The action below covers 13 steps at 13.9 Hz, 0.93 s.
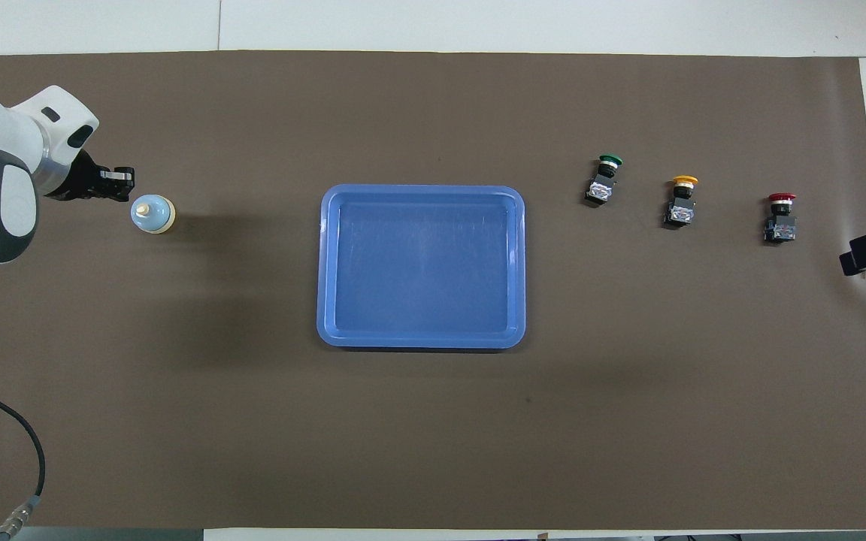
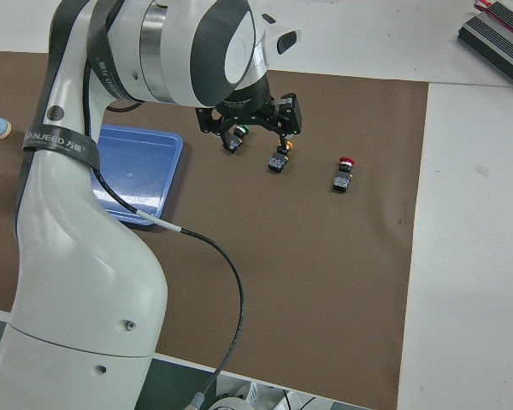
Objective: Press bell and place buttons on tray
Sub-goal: 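Lower the left gripper onto the silver bell and press it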
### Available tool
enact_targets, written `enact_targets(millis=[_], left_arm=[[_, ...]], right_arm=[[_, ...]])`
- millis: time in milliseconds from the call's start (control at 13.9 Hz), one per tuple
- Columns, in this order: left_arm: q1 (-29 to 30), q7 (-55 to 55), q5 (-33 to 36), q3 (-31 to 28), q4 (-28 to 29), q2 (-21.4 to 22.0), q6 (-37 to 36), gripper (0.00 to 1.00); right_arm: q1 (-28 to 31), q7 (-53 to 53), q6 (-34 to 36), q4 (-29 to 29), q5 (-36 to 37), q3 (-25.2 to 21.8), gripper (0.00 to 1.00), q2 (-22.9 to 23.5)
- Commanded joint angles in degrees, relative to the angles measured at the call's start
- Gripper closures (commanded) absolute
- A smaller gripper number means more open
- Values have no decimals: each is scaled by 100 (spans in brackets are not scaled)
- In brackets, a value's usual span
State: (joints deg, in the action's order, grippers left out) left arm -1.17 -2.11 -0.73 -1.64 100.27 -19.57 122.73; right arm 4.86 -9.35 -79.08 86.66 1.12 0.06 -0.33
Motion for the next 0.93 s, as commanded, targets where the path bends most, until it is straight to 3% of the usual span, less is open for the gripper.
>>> enact_targets(millis=[0,575,862], left_arm=[[38,-176,91,32,309,191,128,100],[55,-194,64,32,432,103,374,100],[64,-194,64,23,1195,68,1435,100]], right_arm=[[24,83,-38,132,38,21,0,-108],[15,83,-46,132,38,21,0,-108],[24,83,-46,132,38,29,0,-99]])
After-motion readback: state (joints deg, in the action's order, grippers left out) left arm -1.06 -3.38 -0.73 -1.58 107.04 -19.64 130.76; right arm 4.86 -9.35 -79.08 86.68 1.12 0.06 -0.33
